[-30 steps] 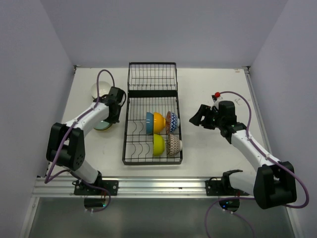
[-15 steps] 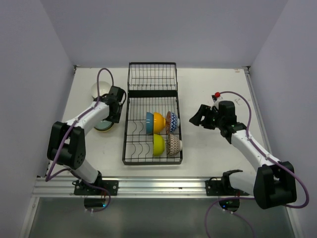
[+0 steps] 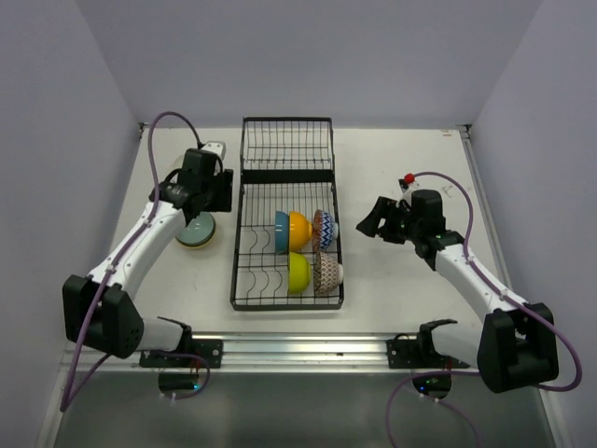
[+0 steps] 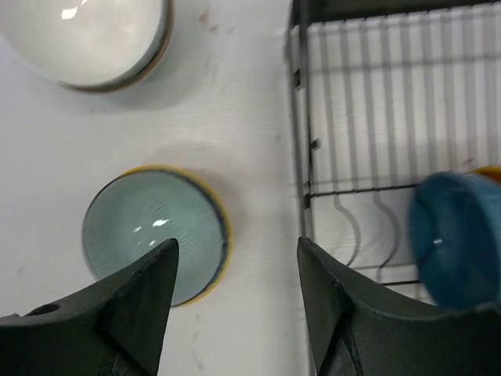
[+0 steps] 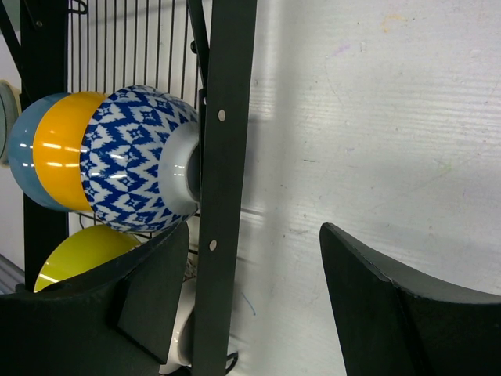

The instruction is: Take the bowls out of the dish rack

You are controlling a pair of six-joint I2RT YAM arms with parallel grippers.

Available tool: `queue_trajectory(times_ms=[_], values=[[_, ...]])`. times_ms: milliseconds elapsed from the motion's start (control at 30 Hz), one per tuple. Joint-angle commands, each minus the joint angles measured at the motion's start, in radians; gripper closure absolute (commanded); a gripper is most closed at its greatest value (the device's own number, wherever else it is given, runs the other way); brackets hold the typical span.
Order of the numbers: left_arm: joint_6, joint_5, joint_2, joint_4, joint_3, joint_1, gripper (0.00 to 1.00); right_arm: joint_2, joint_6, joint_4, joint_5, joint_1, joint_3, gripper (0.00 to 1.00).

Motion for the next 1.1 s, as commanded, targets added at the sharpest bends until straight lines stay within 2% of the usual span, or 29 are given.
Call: queue_trajectory(times_ms=[0,33,100,133,233,367,800,933,1067], values=[[-0.092,0.26,-0.123,0.151,-0.068,0.006,0.34,0.005,-0.018,0.028,-0.005,-0.005,0.007,0.28],[-0.119,0.376,-0.145,0.223,-0.091,0.006,0.34,0.007,-0.019,0.024,-0.004,-0.003,0.008,0.28],[-0.201,0.477,-0.194,0.302,-0.151,0.006,0.34,0.008,-0.022,0.023,-0.004,-0.003,0.009,0.28],[-0.227,0.571,-0.208,0.378,-0.206,0.006,0.35,0.007,-0.021,0.021,-0.001,-0.003,0.009,0.28],[-0.319,0.711,-0.244,0.521,-0.312,0.006,0.35,0.007,-0.022,0.018,-0.002,-0.003,0.008,0.28],[-0.41,0.828,-0.282,0.728,-0.435,0.003,0.36,0.007,-0.021,0.02,-0.007,-0.003,0.006,0.28],[-0.445,0.775,-0.248,0.843,-0.553,-0.1,0.4,0.011,-0.022,0.018,-0.005,-0.002,0.003,0.28],[-0.43,0.717,-0.222,0.819,-0.55,-0.155,0.41,0.013,-0.022,0.02,-0.007,-0.003,0.003,0.28],[-0.422,0.709,-0.207,0.837,-0.565,-0.166,0.41,0.014,-0.022,0.021,-0.005,-0.003,0.003,0.28]])
